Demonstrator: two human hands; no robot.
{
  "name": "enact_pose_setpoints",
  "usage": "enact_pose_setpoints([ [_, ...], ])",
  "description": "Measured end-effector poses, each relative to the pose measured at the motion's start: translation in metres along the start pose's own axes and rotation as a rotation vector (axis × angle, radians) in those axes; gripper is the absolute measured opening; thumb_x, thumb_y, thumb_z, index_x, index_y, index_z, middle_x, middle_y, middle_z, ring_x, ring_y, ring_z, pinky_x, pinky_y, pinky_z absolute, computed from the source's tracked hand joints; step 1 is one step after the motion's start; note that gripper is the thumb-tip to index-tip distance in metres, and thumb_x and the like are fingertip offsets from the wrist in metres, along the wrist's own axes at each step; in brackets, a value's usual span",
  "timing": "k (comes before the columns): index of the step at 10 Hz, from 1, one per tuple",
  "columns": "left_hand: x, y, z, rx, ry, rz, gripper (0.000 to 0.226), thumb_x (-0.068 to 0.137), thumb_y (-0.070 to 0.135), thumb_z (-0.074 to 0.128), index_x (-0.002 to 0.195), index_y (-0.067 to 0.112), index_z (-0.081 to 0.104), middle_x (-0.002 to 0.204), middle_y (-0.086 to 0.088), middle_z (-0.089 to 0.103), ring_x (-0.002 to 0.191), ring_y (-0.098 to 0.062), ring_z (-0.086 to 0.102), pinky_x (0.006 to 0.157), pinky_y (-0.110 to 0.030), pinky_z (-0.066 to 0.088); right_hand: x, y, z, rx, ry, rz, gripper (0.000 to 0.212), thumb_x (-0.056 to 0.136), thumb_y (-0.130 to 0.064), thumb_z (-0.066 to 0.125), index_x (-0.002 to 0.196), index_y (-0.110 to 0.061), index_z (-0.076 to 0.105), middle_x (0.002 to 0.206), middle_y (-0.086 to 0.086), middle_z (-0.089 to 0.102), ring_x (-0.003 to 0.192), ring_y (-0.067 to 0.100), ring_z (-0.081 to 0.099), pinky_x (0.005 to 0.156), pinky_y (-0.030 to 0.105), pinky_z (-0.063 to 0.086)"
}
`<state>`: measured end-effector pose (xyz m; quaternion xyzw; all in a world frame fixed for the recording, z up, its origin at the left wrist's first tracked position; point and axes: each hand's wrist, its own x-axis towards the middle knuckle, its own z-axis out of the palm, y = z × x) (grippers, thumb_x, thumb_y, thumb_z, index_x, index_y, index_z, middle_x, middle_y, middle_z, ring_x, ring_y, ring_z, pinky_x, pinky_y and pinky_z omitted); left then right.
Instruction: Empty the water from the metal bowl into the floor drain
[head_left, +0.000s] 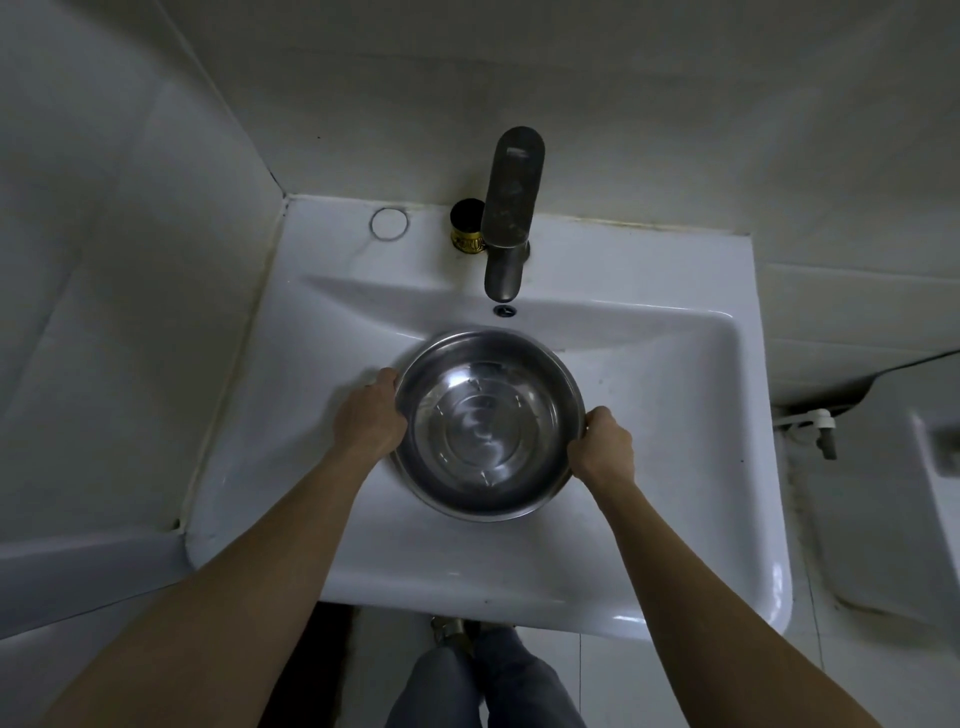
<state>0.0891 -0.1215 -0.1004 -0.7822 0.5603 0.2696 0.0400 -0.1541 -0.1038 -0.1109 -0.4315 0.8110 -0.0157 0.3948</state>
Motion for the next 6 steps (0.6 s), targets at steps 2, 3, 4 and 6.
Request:
enact_pose_setpoints([
  [2,-0.003,0.001,-0.001,0.007,-0.011,-0.007,0.037,0.085,0.003,0.048,0.122,0.007,0.047,0.113,-0.020,0.063,0.100,-0.040,0.061,0.074,-0.040,0.047,-0.003,0.000,-0.003,-0.040,-0.004,-0.013,0.033,0.084,-0.004,0.054,0.117,-0.005,0.055,0.114,0.015,0.060,0.098,0.031,0.061,0.085,0.041,0.054],
  [3,-0.009,0.003,-0.003,0.023,0.038,0.000,0.038,0.085,0.005,0.050,0.123,0.006,0.046,0.121,-0.021,0.058,0.105,-0.039,0.058,0.076,-0.040,0.047,-0.011,-0.005,-0.004,-0.084,0.094,-0.056,0.034,0.086,-0.004,0.050,0.120,-0.004,0.055,0.126,0.015,0.051,0.107,0.032,0.056,0.087,0.040,0.050],
  [4,-0.019,0.006,-0.007,0.047,0.098,0.032,0.039,0.086,0.008,0.052,0.125,0.007,0.046,0.124,-0.019,0.050,0.106,-0.037,0.056,0.075,-0.039,0.046,-0.025,-0.014,-0.004,-0.110,0.241,-0.141,0.035,0.090,-0.005,0.045,0.123,-0.004,0.054,0.133,0.015,0.045,0.120,0.032,0.045,0.089,0.039,0.047],
  [6,-0.043,0.006,-0.016,-0.088,0.174,0.127,0.024,0.090,0.017,0.054,0.112,0.006,0.056,0.106,-0.015,0.063,0.095,-0.033,0.062,0.069,-0.037,0.045,-0.059,-0.022,-0.003,0.093,0.324,-0.230,0.029,0.091,-0.014,0.049,0.117,-0.010,0.061,0.118,0.011,0.057,0.100,0.028,0.059,0.080,0.033,0.049],
])
